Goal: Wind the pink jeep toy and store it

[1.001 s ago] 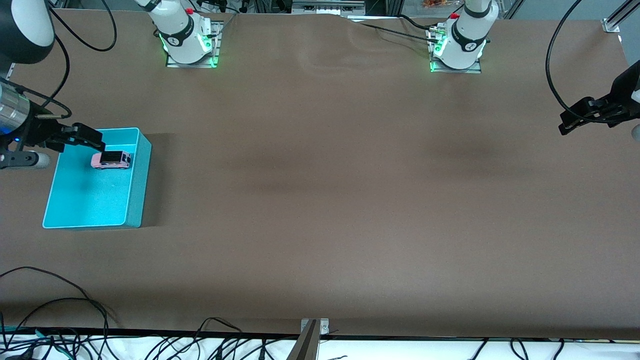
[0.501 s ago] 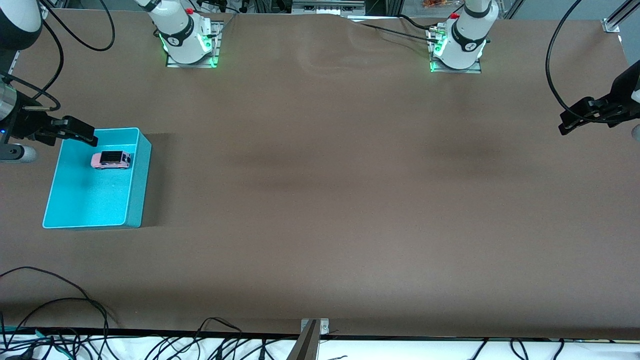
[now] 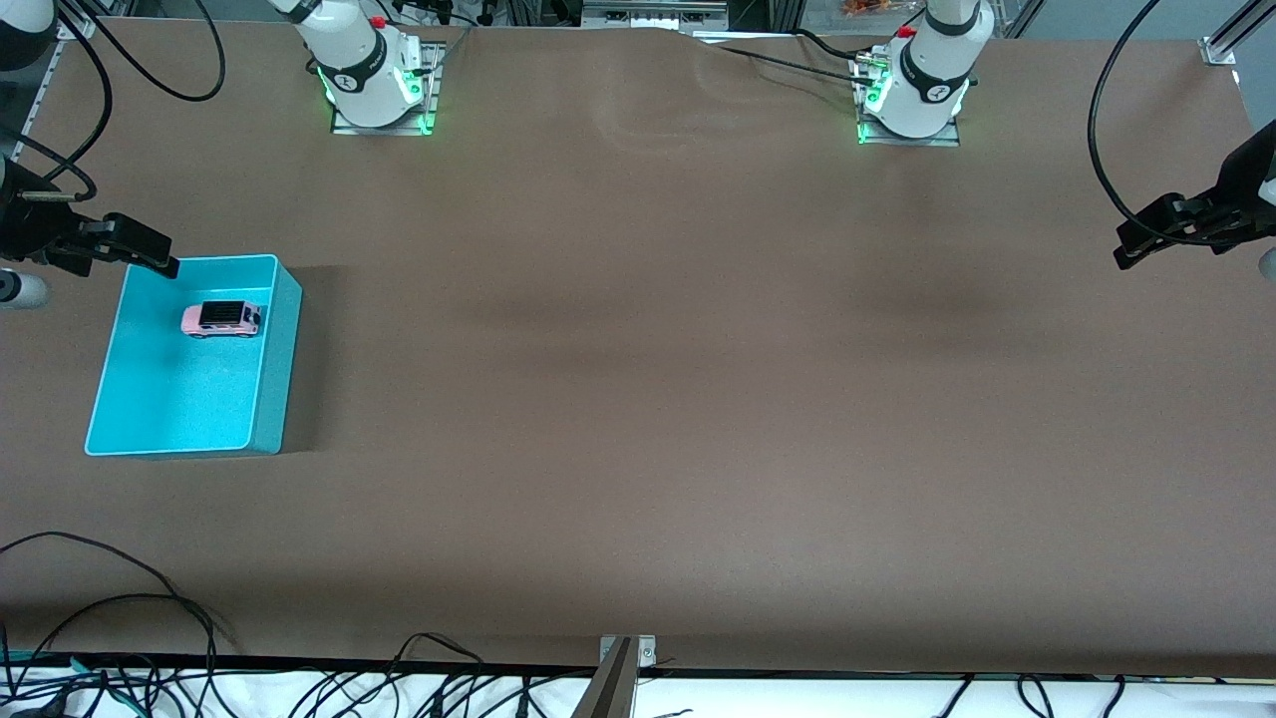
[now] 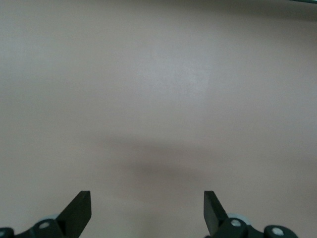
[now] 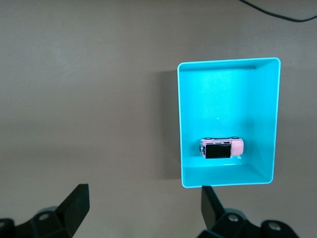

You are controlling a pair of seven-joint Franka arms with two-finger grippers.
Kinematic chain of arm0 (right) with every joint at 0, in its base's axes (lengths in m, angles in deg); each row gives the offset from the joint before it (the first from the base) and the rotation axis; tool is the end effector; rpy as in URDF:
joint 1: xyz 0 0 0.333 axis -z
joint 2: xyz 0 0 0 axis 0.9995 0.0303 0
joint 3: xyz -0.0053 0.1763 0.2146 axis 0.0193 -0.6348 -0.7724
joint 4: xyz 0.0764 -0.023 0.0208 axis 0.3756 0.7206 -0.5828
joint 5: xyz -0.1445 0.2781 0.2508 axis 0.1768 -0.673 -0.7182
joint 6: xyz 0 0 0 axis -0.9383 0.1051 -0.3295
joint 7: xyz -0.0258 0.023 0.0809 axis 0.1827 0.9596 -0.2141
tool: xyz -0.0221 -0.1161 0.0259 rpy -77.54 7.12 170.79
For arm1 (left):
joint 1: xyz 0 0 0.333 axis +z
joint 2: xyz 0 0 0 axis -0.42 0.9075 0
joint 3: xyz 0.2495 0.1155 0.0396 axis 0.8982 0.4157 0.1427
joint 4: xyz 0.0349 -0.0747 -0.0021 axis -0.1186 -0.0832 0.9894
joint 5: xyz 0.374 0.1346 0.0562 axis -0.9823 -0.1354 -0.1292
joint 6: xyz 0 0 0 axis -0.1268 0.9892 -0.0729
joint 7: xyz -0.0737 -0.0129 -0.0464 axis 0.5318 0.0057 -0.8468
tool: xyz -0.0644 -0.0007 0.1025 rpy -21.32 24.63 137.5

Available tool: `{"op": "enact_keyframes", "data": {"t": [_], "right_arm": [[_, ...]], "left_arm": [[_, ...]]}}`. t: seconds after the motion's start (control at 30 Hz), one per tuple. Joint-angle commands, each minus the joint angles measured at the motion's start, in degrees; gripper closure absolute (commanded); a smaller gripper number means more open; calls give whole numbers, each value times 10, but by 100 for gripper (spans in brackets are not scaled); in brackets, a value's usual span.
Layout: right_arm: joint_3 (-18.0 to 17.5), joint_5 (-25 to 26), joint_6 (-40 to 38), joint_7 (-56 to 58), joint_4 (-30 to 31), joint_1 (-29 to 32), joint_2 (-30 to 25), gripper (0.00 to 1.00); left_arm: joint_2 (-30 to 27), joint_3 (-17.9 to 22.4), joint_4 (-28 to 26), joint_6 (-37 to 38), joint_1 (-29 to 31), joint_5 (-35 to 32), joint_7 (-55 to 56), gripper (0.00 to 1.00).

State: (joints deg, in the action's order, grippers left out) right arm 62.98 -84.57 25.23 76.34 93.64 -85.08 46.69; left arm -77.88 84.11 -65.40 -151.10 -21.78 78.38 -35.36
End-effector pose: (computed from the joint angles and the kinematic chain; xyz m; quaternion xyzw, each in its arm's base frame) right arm 0.5923 0.0012 0.5475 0.9996 -0.0072 -0.0281 0.0014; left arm 0.5745 -0.0042 0.5914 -0.9959 -0.0857 0.0022 0.0291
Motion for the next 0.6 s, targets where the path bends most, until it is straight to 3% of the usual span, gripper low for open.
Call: {"op": "enact_keyframes", "data": {"t": [0.0, 0.57], "right_arm": [[-3, 14, -29, -11, -30, 2, 4, 0], [3, 25, -25, -12, -28, 6, 2, 0]], "left_arm": [[-1, -2, 9, 8, 3, 6, 3, 0], [-3, -2, 8, 55, 10, 30, 10, 0]]}}
